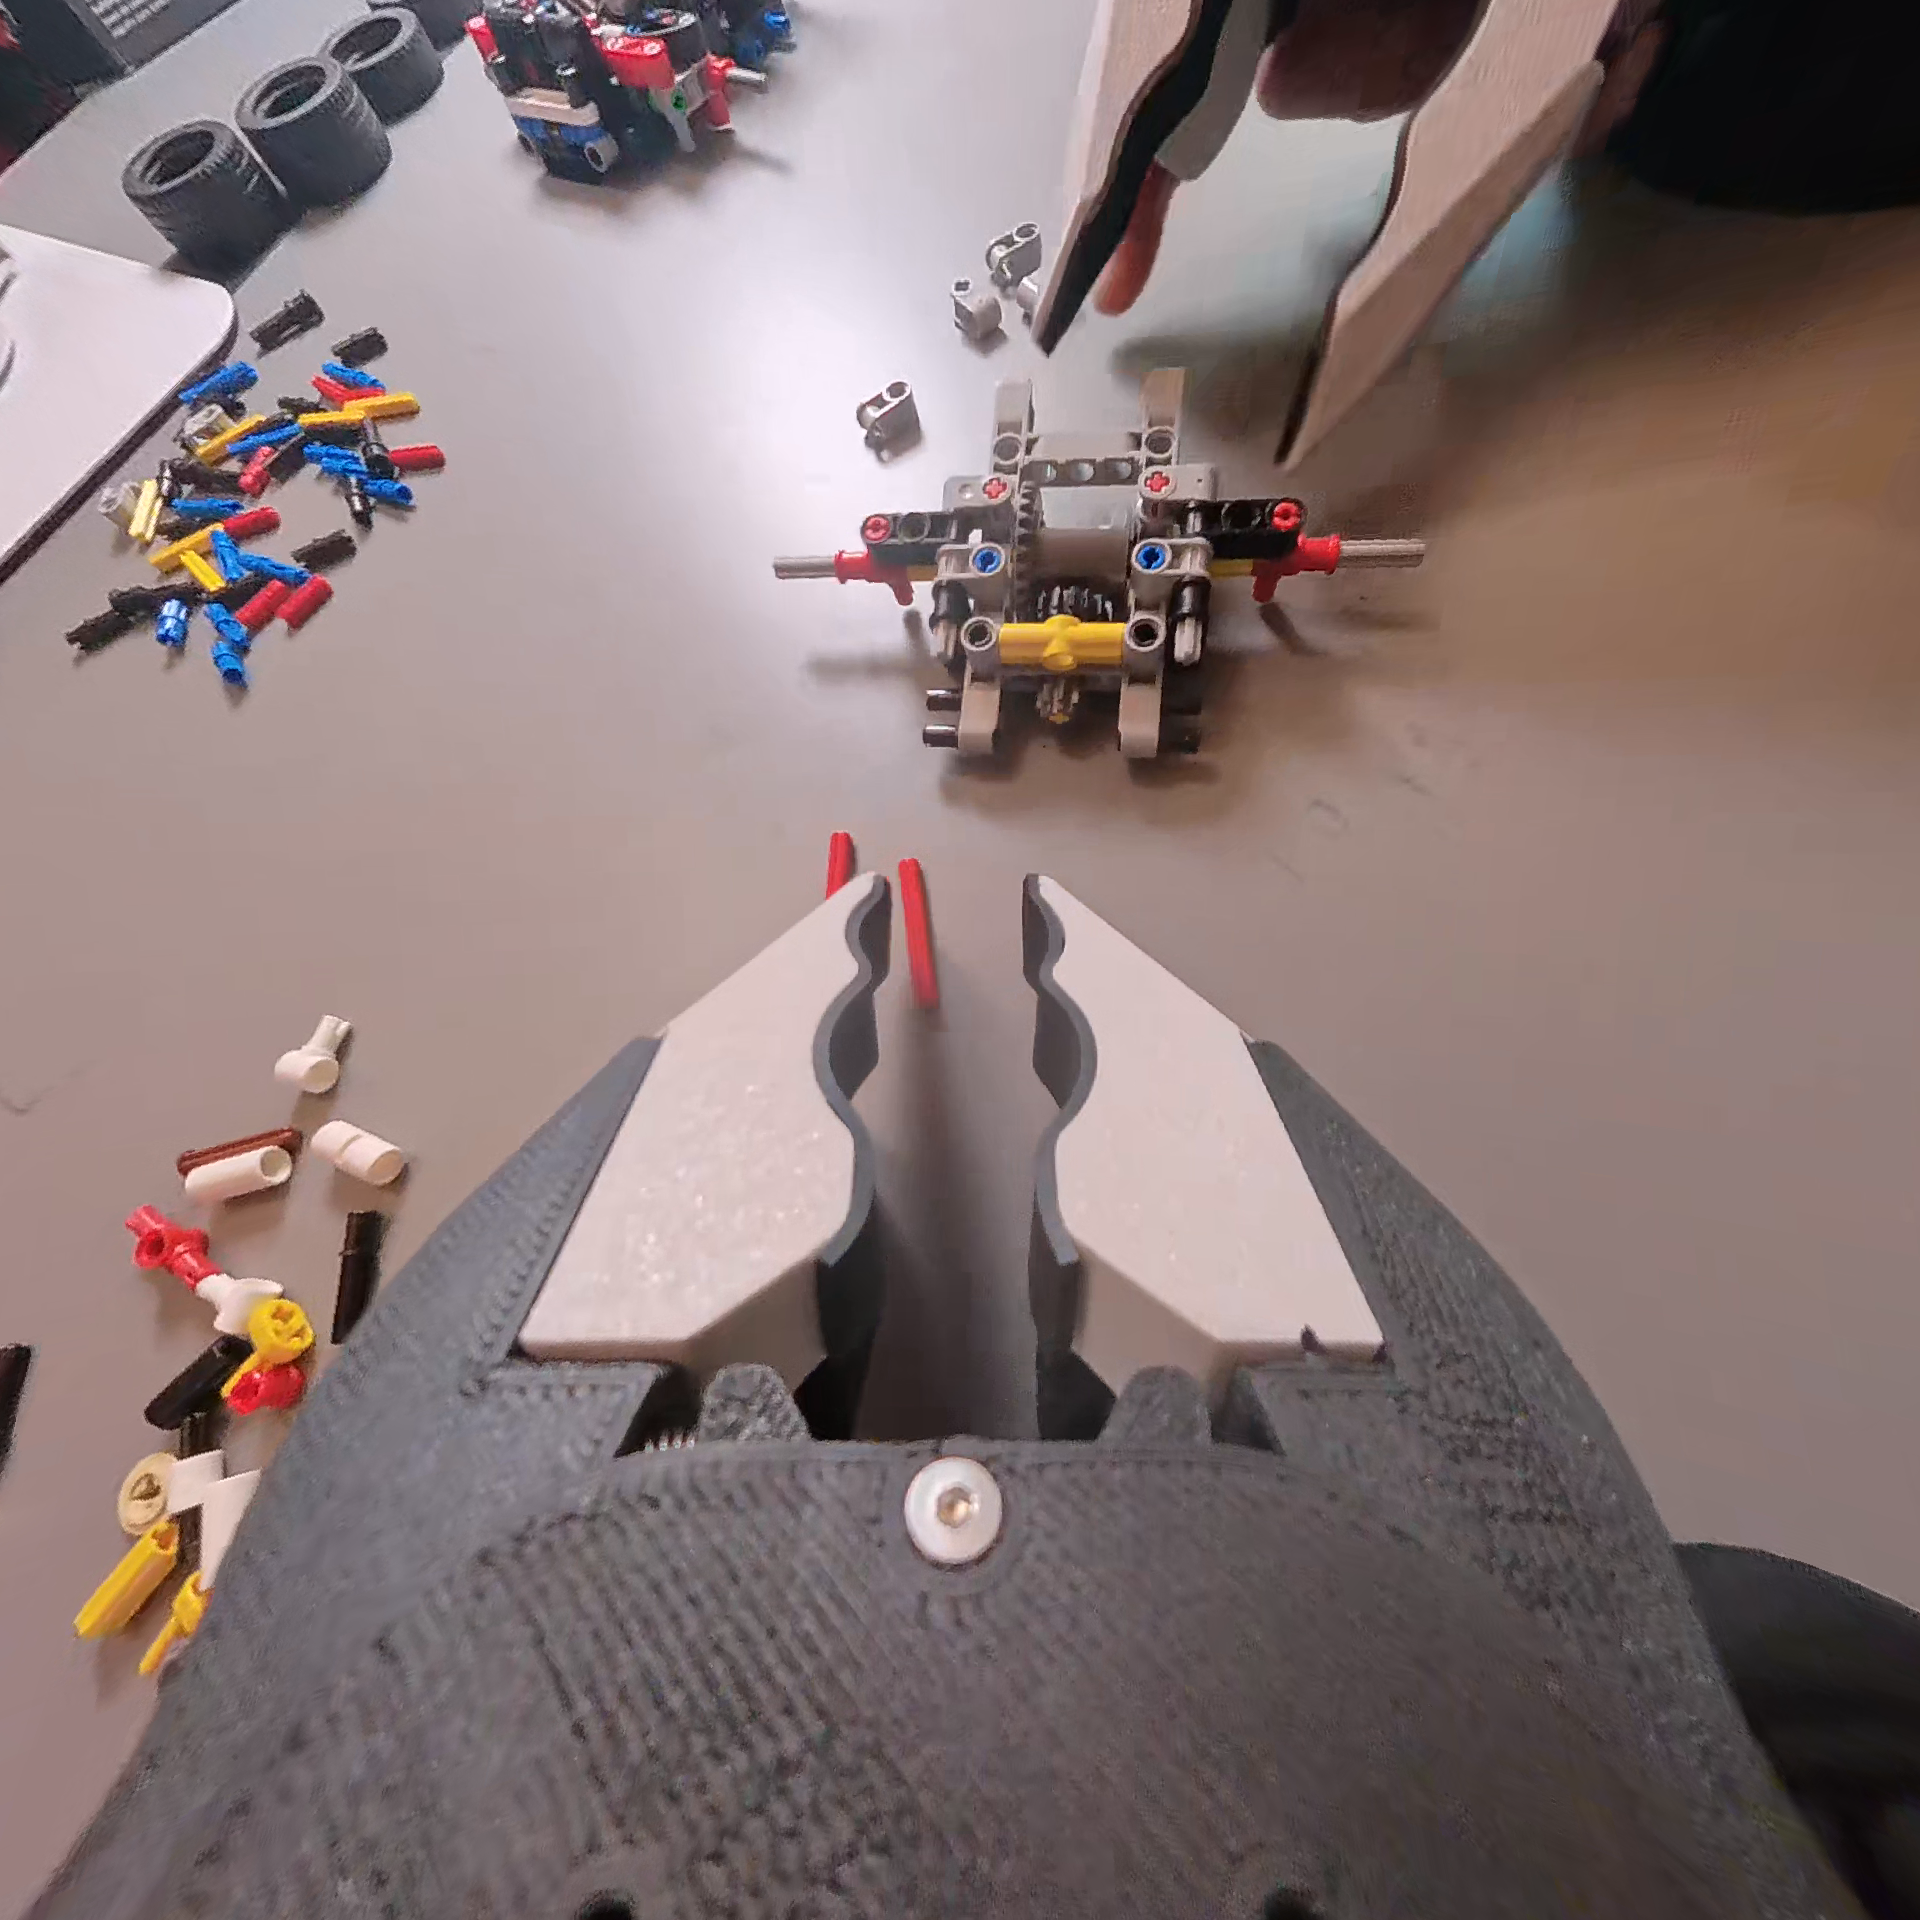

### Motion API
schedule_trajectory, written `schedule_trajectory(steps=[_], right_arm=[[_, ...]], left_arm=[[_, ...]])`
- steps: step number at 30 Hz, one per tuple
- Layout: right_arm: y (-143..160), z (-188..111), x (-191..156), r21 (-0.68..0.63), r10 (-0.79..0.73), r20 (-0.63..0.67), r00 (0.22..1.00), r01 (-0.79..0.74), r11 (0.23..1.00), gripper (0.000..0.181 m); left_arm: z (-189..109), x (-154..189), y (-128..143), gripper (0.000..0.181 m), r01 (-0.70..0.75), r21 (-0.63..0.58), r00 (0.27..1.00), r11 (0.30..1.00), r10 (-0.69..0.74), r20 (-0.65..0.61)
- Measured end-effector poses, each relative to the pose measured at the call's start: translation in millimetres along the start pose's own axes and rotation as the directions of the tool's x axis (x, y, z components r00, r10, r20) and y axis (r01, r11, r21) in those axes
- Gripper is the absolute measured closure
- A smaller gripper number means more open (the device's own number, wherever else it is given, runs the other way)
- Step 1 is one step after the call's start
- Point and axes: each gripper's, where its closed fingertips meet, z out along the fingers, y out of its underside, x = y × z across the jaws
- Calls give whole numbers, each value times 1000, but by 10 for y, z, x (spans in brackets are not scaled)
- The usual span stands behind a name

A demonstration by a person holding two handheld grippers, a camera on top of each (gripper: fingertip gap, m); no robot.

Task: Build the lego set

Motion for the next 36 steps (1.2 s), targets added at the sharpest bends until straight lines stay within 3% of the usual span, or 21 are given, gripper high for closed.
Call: schedule_trajectory(steps=[6,8,11,19,28,32,36], right_arm=[[-91,231,14,-106,-163,178,970,183,977,102],[-110,297,-44,-120,-171,271,947,209,970,105],[-114,384,-51,-127,-179,313,933,228,965,120],[-94,438,229,-156,-124,205,971,157,975,121],[-124,547,457,-191,-100,207,973,141,971,121],[-241,457,472,-124,-85,184,979,109,986,118],[-454,151,602,16,-25,106,994,23,1000,116]], left_arm=[[-21,-63,73,158,0,-27,999,1000,0,34],[-27,-77,102,158,-2,-39,999,999,3,45],[-38,-75,119,158,3,-44,999,999,-1,44],[-35,-52,123,163,9,-45,1000,999,-8,20],[-54,-81,134,155,26,-44,999,999,-24,39],[-69,-95,122,152,30,-32,998,999,-29,48],[-113,-145,47,147,57,25,996,998,-59,62]])
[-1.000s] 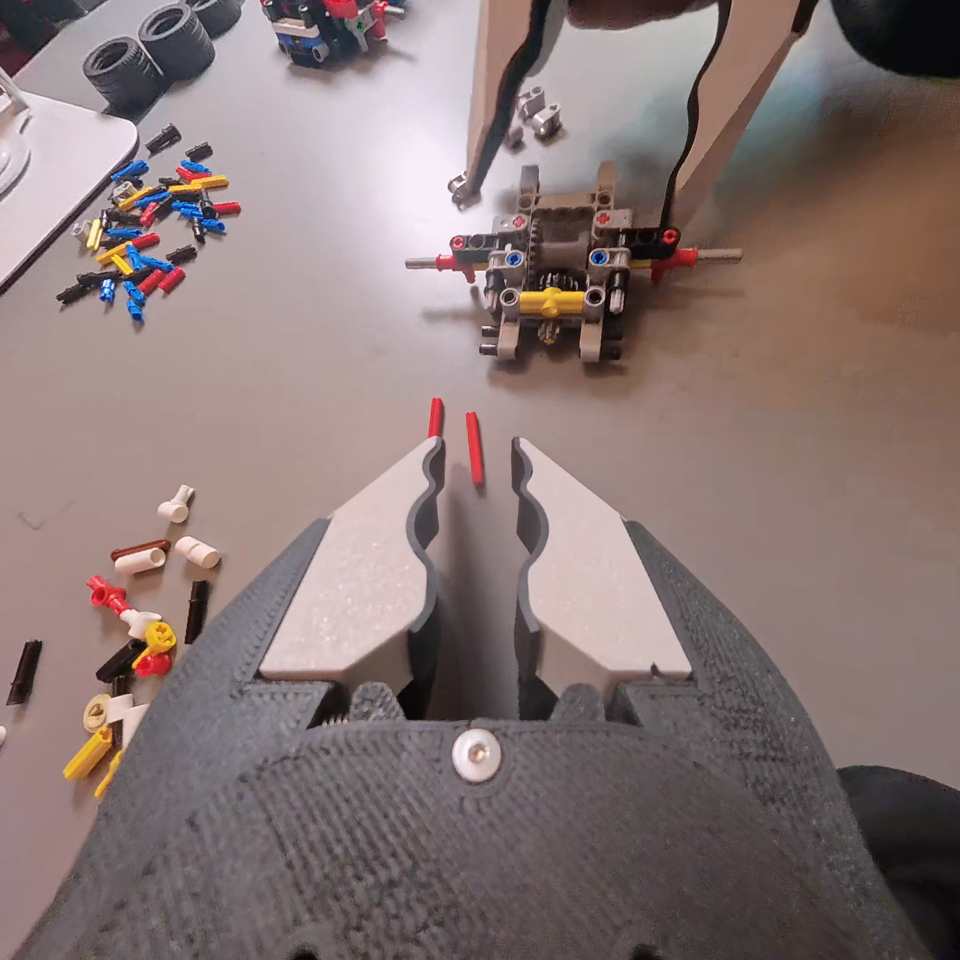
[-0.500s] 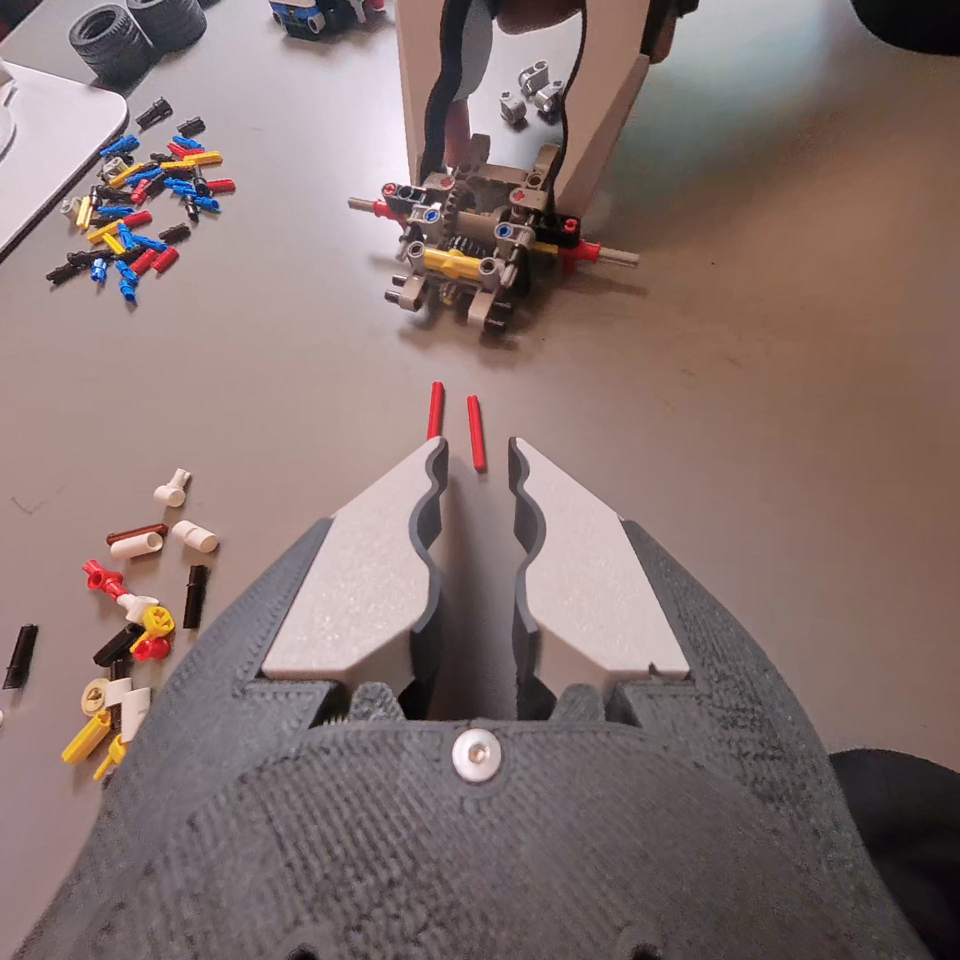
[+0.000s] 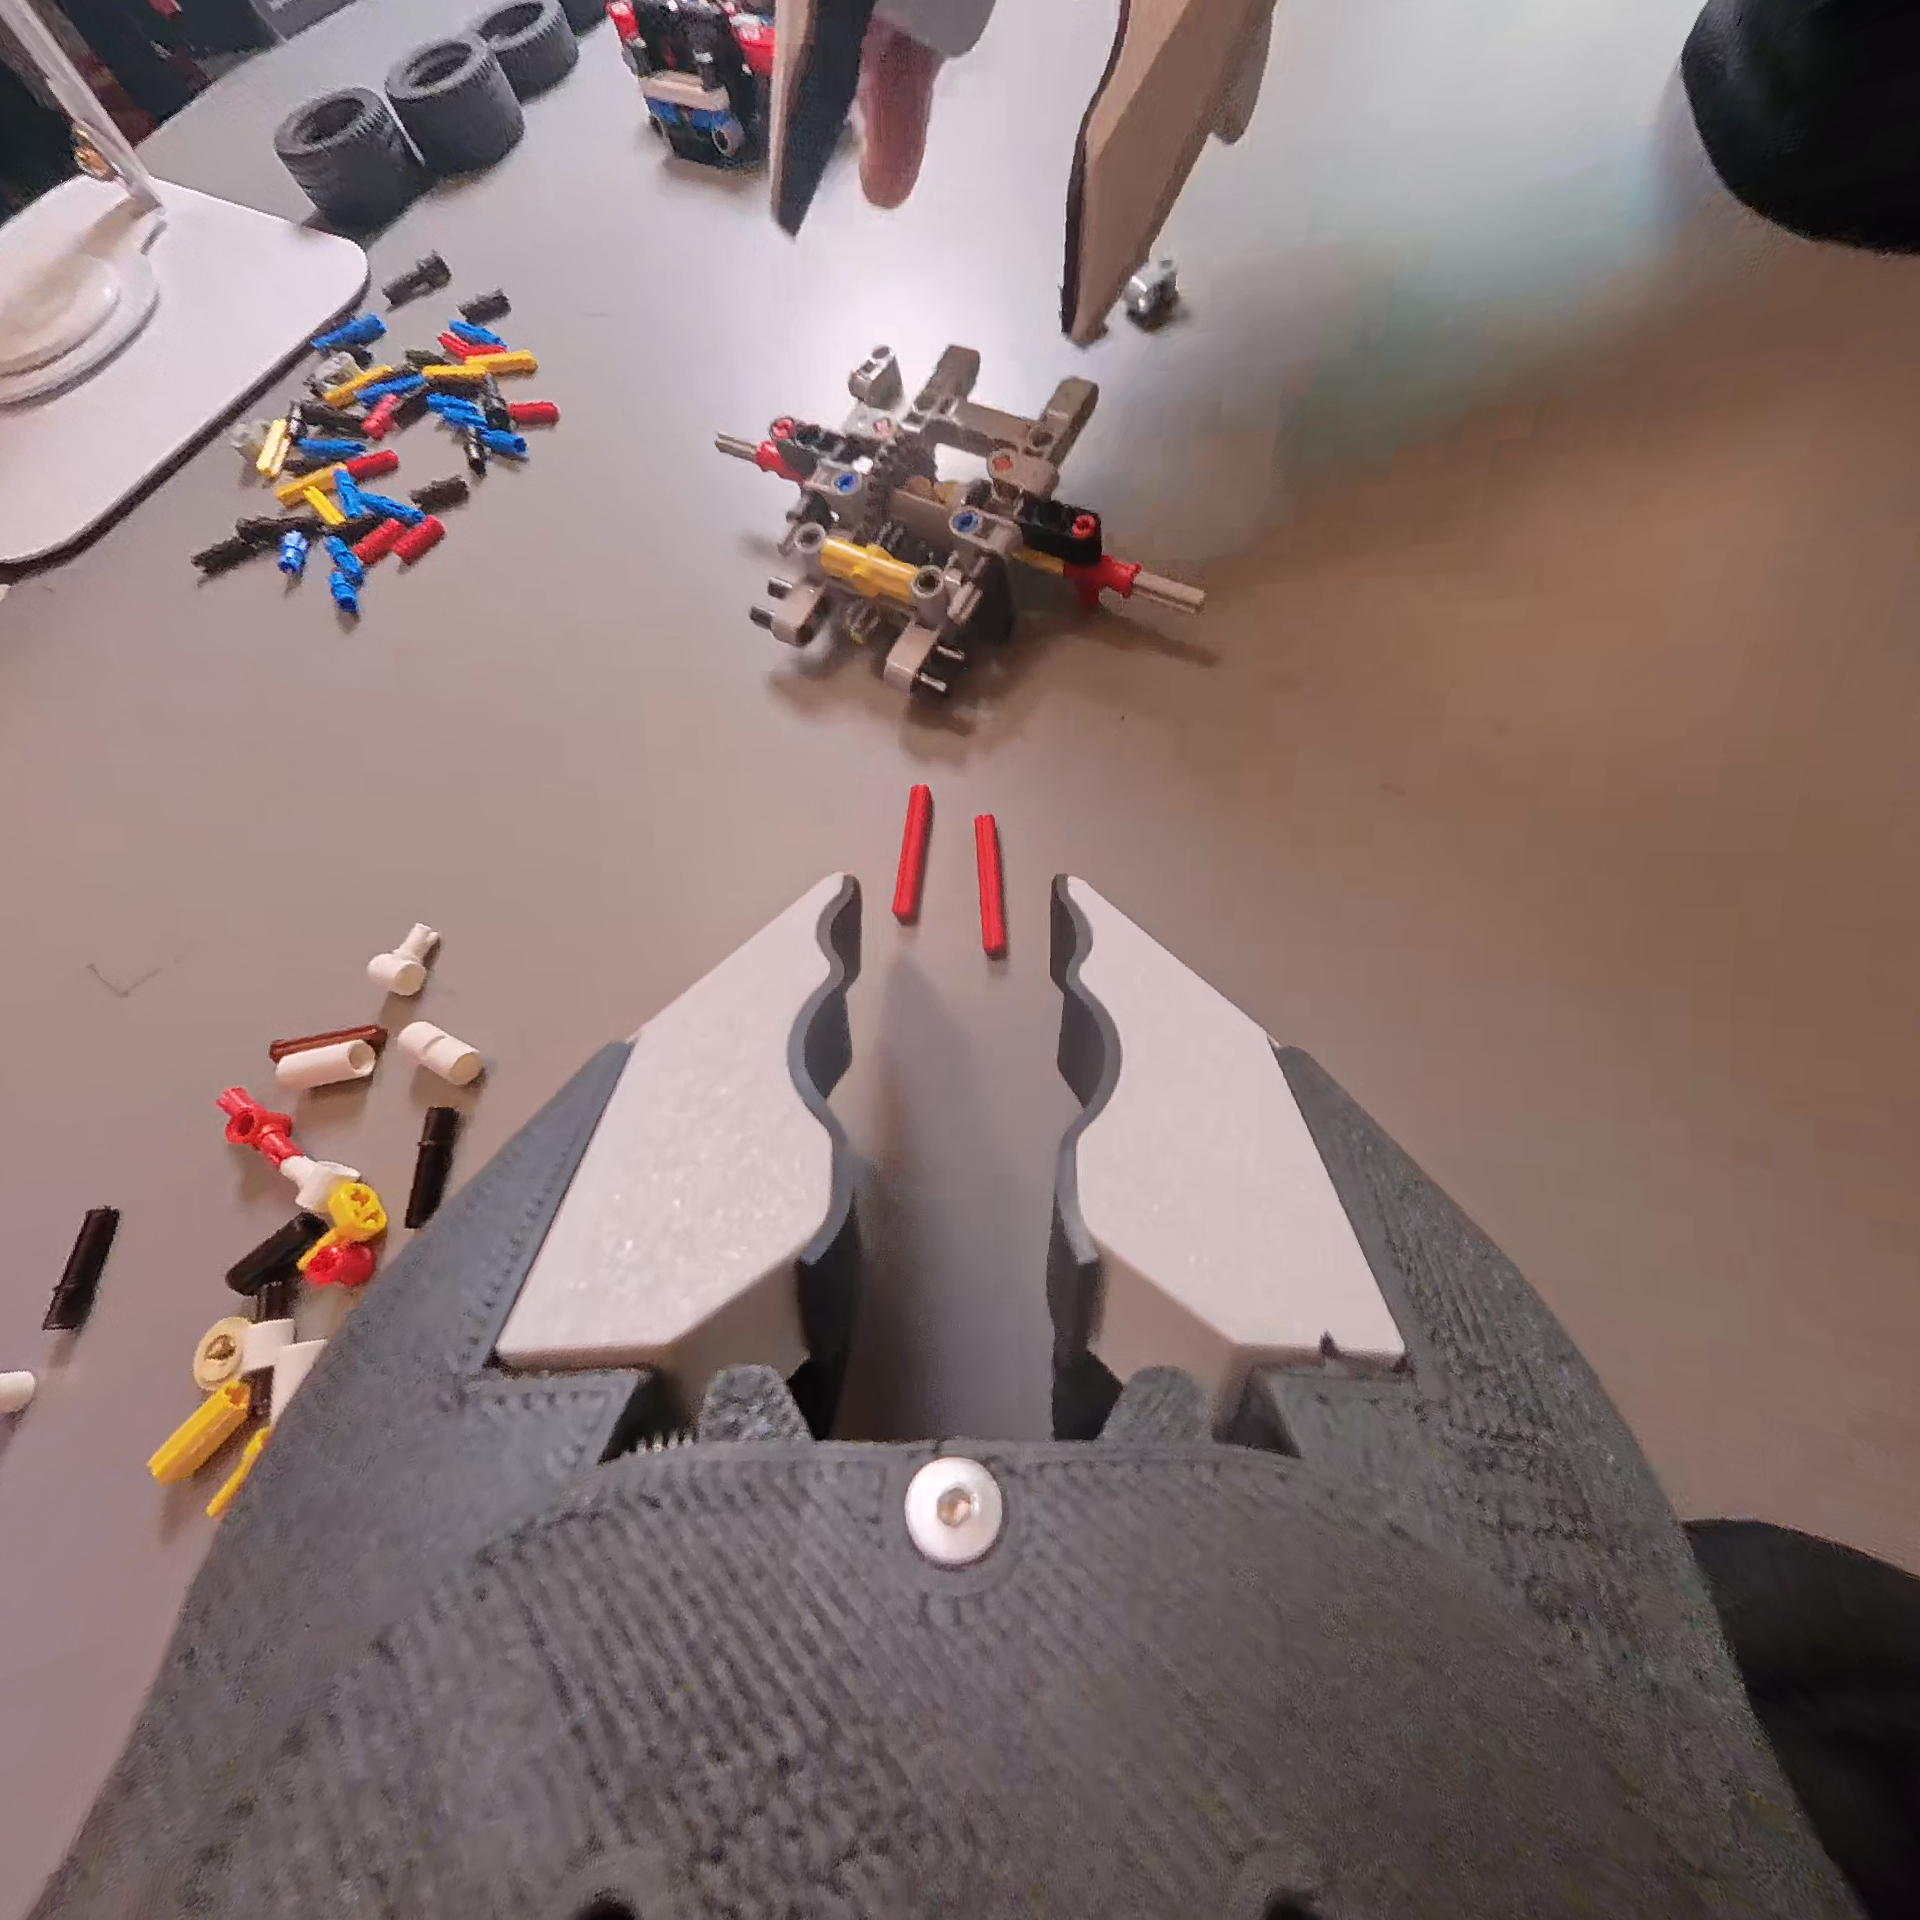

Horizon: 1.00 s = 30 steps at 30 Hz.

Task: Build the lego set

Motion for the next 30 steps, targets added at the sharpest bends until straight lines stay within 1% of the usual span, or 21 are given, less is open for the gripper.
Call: schedule_trajectory(steps=[3,5,8,10,11,13,16,20,23,26,30], right_arm=[[-126,-281,145,142,70,-117,991,-53,988,116],[-176,-479,267,248,146,-214,966,-91,964,118],[-159,-752,444,406,296,-342,892,-144,903,122],[-103,-885,487,501,393,-382,837,-170,849,125],[-63,-917,478,528,425,-387,818,-181,830,125],[29,-953,451,548,457,-411,789,-187,815,125],[106,-963,402,551,472,-432,768,-190,813,126],[106,-998,427,566,475,-455,753,-167,807,129],[124,-1026,464,568,472,-474,743,-152,809,135],[118,-1054,466,564,450,-500,739,-117,818,144],[102,-1037,451,548,421,-522,742,-87,832,150]], left_arm=[[-43,-62,-66,144,30,50,999,998,-31,19],[-78,-117,-115,143,43,86,998,995,-46,40],[-142,-225,-207,142,54,151,994,987,-68,88],[-210,-325,-283,142,58,211,987,976,-88,135],[-256,-384,-324,141,64,246,981,967,-105,161],[-358,-502,-396,140,85,318,967,944,-155,200],[-494,-668,-447,136,131,403,942,906,-240,233],[-655,-833,-491,130,157,496,912,854,-318,258],[-777,-904,-520,128,147,543,898,827,-341,277],[-1018,-1048,-540,134,91,603,853,792,-375,364],[-1282,-1217,-492,143,106,679,797,726,-470,379]])
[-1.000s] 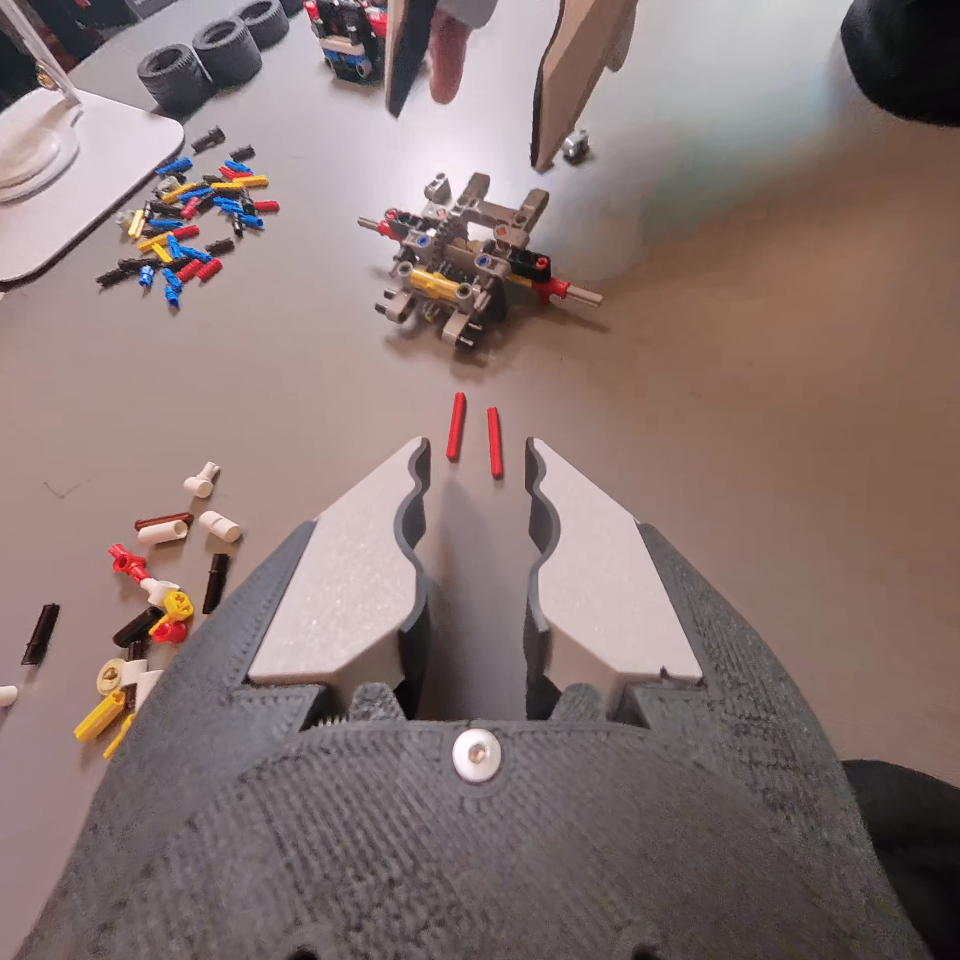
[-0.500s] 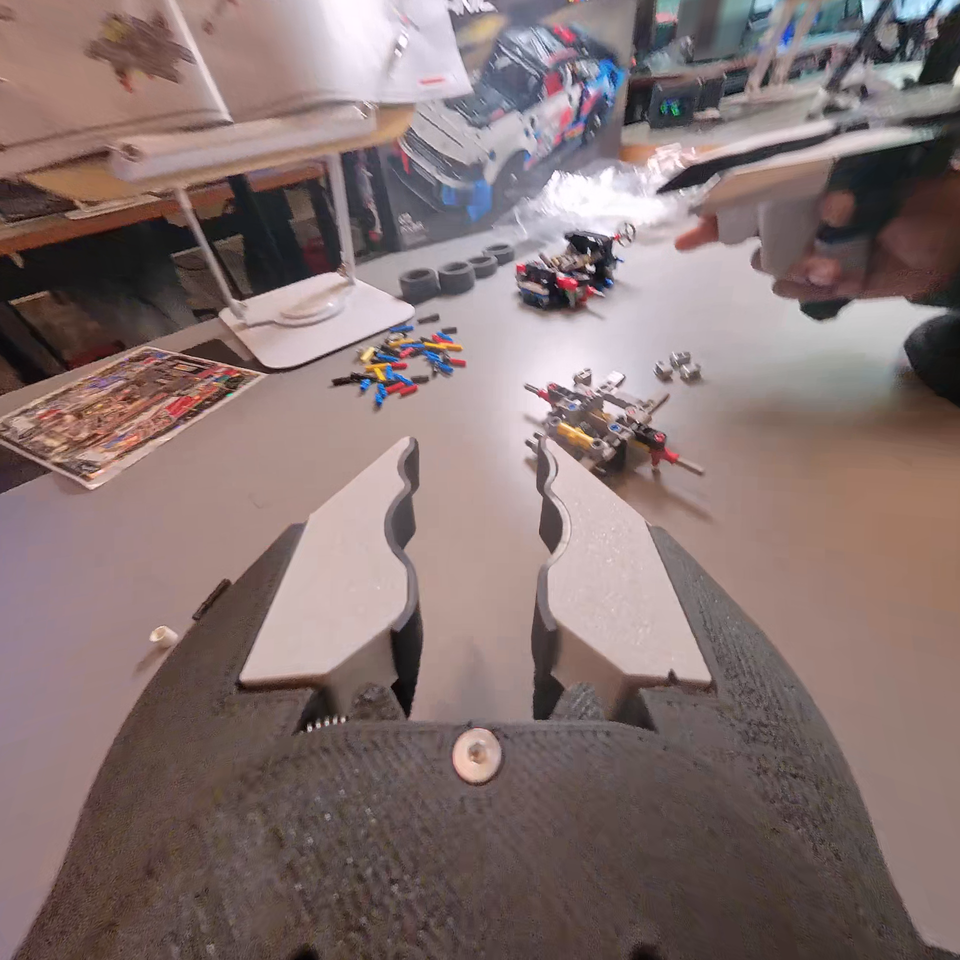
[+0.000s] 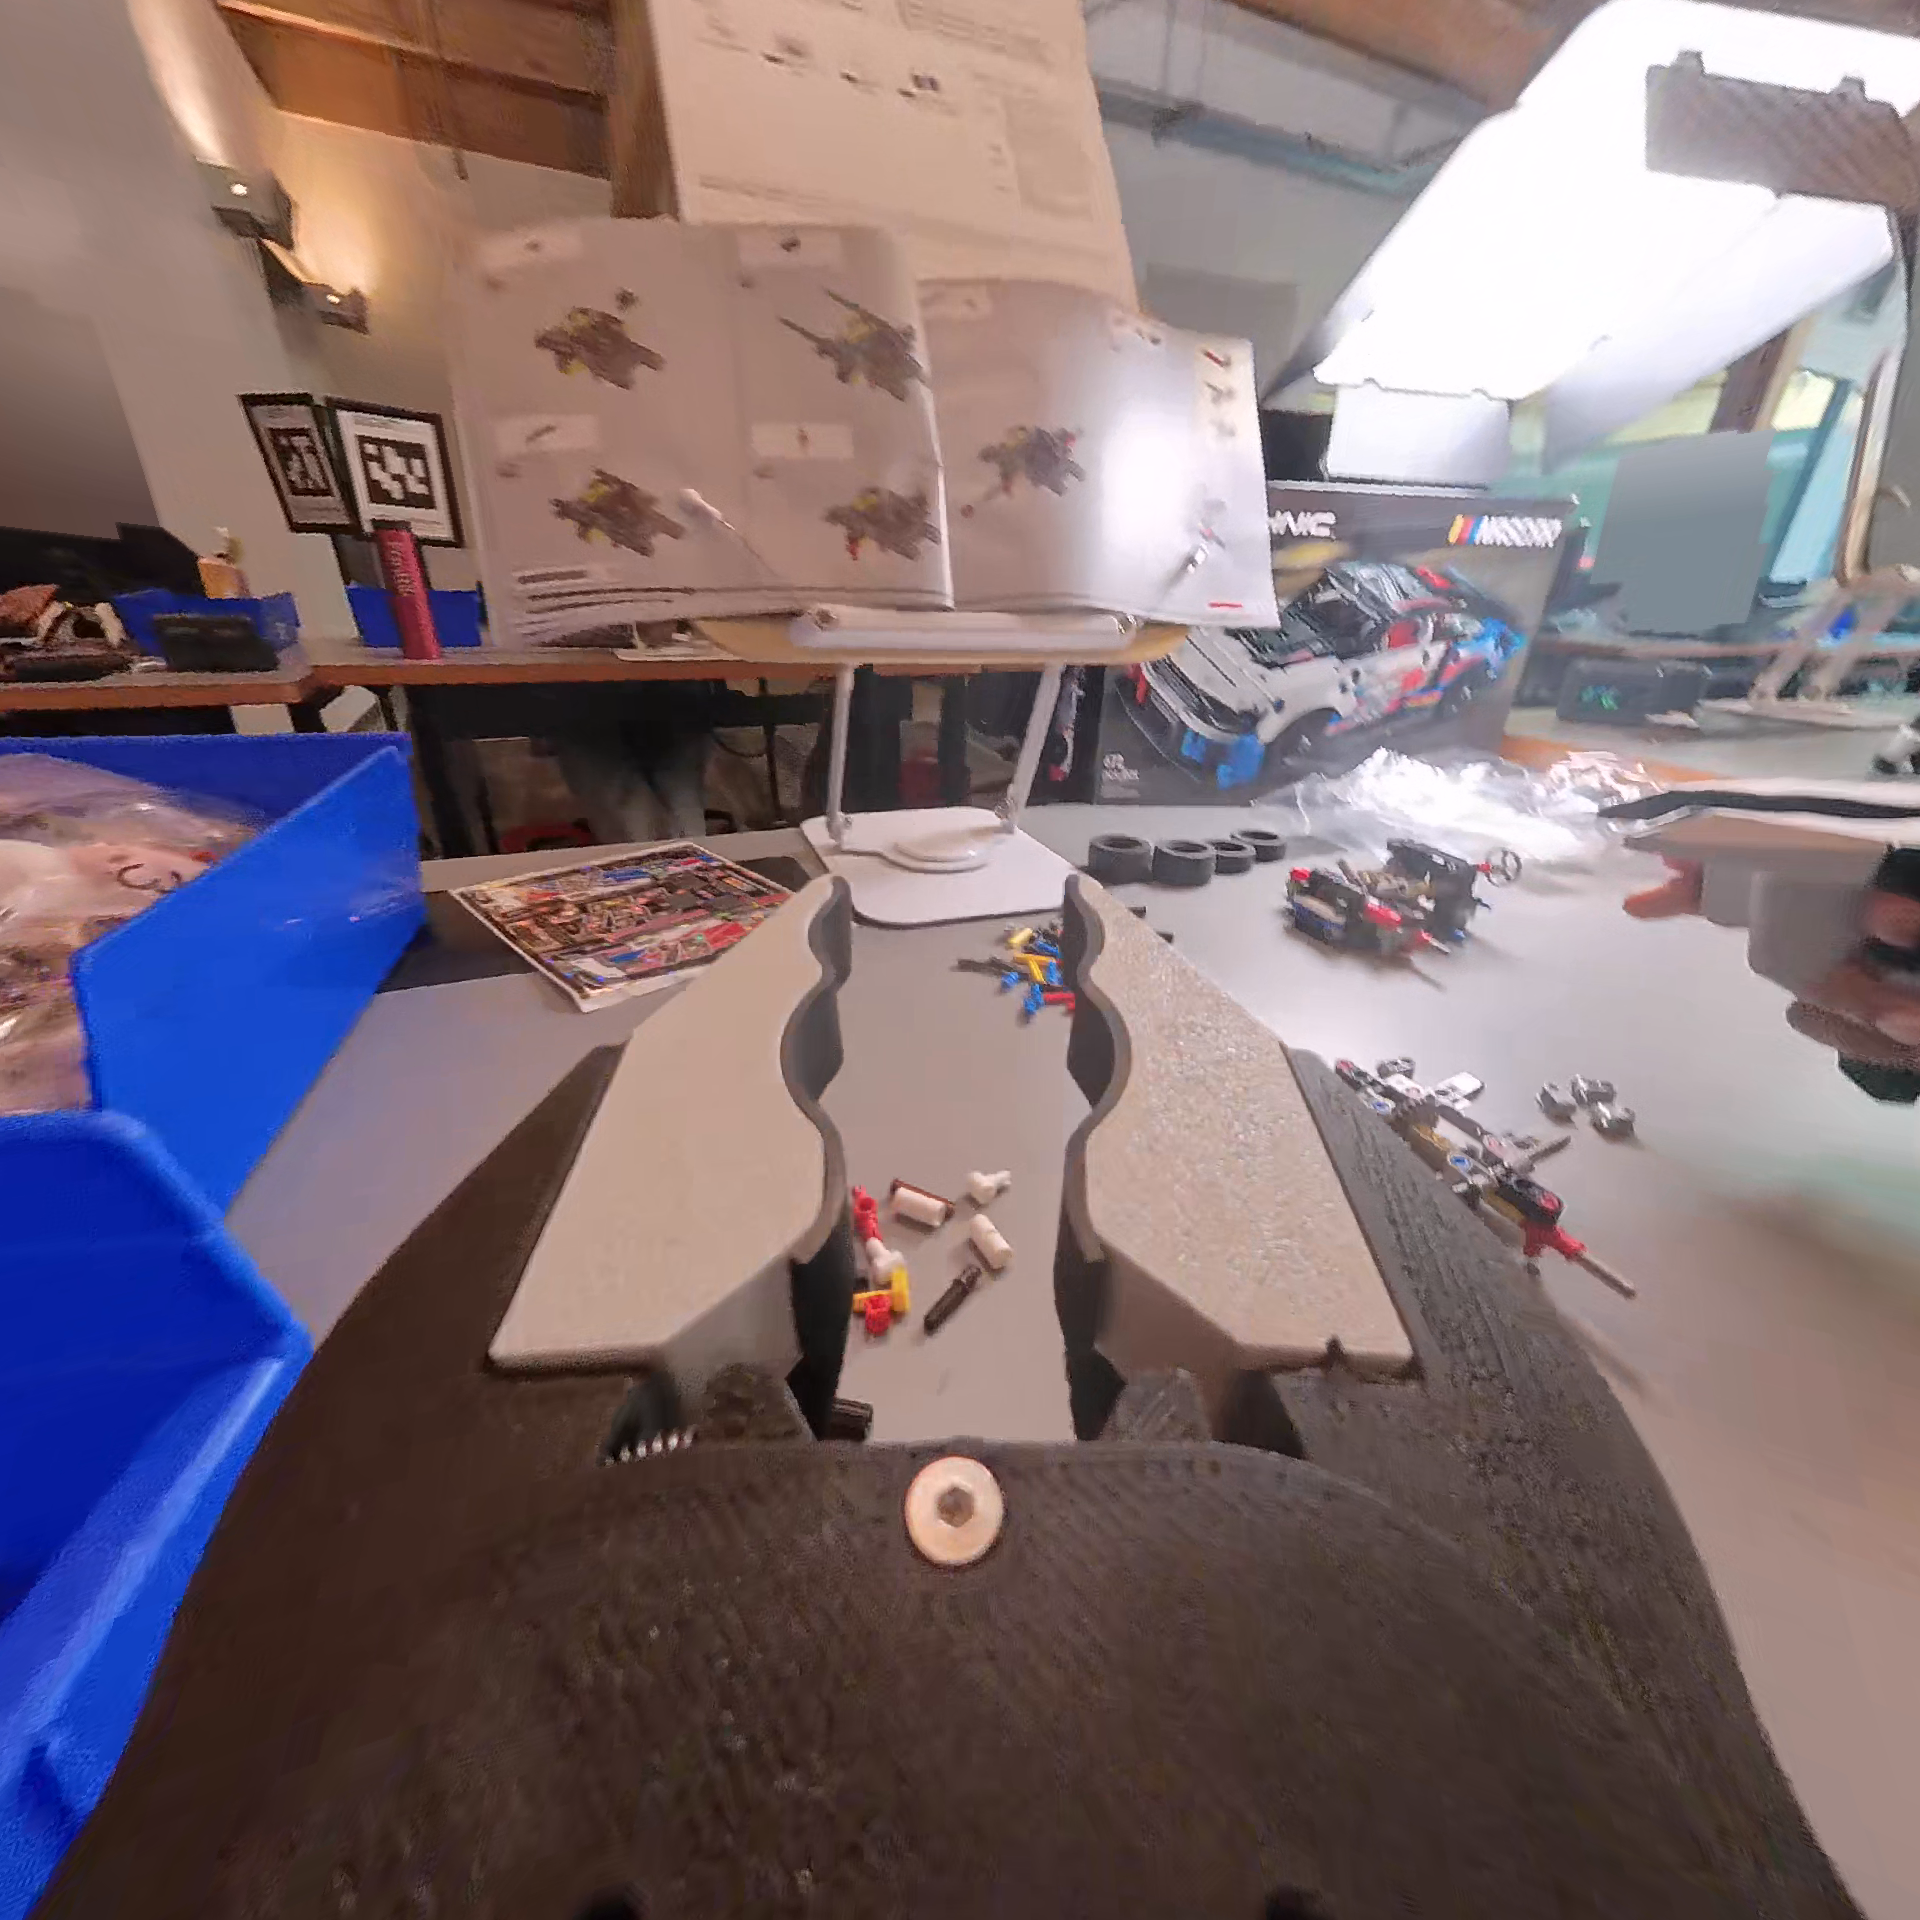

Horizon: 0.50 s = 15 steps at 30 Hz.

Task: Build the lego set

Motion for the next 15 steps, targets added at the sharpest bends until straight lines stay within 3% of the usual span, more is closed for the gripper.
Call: schedule_trajectory(steps=[5,9,15], right_arm=[[22,14,-4,-7,5,2,1000,-5,1000,155],[38,19,26,-16,15,-11,1000,-15,1000,159],[-13,-25,64,-1,3,-41,999,-3,1000,167]], left_arm=[[-123,-254,-168,160,40,75,996,996,-46,79],[-229,-379,-322,179,-11,107,990,994,-4,141],[-546,-720,-1010,181,-160,155,959,975,117,258]])
